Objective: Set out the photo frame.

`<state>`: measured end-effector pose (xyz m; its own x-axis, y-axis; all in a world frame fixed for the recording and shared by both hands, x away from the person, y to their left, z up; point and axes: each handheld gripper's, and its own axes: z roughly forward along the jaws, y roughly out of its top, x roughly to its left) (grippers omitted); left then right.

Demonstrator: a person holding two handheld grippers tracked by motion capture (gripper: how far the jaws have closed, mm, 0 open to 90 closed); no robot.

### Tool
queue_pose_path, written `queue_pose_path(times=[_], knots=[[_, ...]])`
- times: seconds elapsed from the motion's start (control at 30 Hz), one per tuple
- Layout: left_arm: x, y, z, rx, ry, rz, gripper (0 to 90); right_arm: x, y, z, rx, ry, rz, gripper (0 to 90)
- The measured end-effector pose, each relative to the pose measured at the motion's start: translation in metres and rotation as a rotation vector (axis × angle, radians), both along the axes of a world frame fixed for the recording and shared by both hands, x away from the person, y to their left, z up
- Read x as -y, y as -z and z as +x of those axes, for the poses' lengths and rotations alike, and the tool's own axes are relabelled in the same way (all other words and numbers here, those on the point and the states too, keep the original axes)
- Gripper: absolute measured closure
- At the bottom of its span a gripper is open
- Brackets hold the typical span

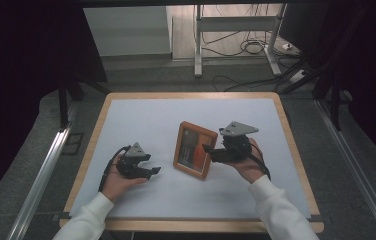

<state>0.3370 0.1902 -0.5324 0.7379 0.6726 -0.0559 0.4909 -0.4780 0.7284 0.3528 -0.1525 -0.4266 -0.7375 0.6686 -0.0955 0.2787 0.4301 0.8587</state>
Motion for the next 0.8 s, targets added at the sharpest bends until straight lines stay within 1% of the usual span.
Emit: queue_pose_path(times=[0.1, 0.17, 0.27, 0.3, 0.43, 0.47, 0.5, 0.53, 0.6, 0.67, 0.73, 0.77, 0.8], knots=[[-0.001, -0.001, 0.000, 0.005, -0.008, -0.005, 32.0, 0.013, 0.007, -0.011, -0.012, 0.001, 0.031, 19.5], [-0.001, -0.001, 0.000, 0.003, -0.011, -0.007, 32.0, 0.019, 0.012, -0.017, -0.018, 0.002, 0.042, 19.6], [-0.001, -0.001, 0.000, 0.002, -0.010, -0.004, 32.0, 0.029, 0.024, -0.024, -0.042, 0.005, 0.056, 19.8], [-0.001, 0.000, 0.000, 0.002, -0.009, -0.003, 31.9, 0.034, 0.030, -0.028, -0.052, 0.008, 0.064, 20.0], [0.000, 0.000, 0.000, 0.000, -0.010, -0.005, 31.9, 0.042, 0.043, -0.034, -0.065, 0.014, 0.086, 21.9], [0.000, 0.000, -0.001, 0.001, -0.010, -0.005, 31.9, 0.044, 0.047, -0.035, -0.079, 0.010, 0.084, 22.4], [0.000, -0.001, -0.001, 0.001, -0.010, -0.005, 31.9, 0.045, 0.049, -0.036, -0.081, 0.008, 0.079, 24.3], [0.000, -0.001, -0.001, 0.004, -0.009, -0.006, 31.9, 0.045, 0.050, -0.037, -0.081, 0.005, 0.079, 26.8], [-0.001, -0.002, -0.001, 0.004, -0.012, -0.012, 31.9, 0.044, 0.052, -0.040, -0.086, -0.018, 0.075, 34.8], [-0.001, -0.002, -0.001, 0.006, -0.012, -0.012, 31.9, 0.040, 0.055, -0.045, -0.060, -0.025, 0.038, 46.8], [-0.001, -0.001, -0.001, 0.007, -0.009, -0.009, 31.9, 0.035, 0.056, -0.050, -0.053, -0.063, 0.020, 57.8], [0.000, -0.001, -0.001, 0.007, -0.008, -0.008, 31.9, 0.030, 0.057, -0.053, -0.048, -0.080, -0.002, 64.7], [0.000, -0.001, -0.001, 0.008, -0.007, -0.007, 31.9, 0.027, 0.057, -0.055, -0.049, -0.087, -0.010, 68.7]])
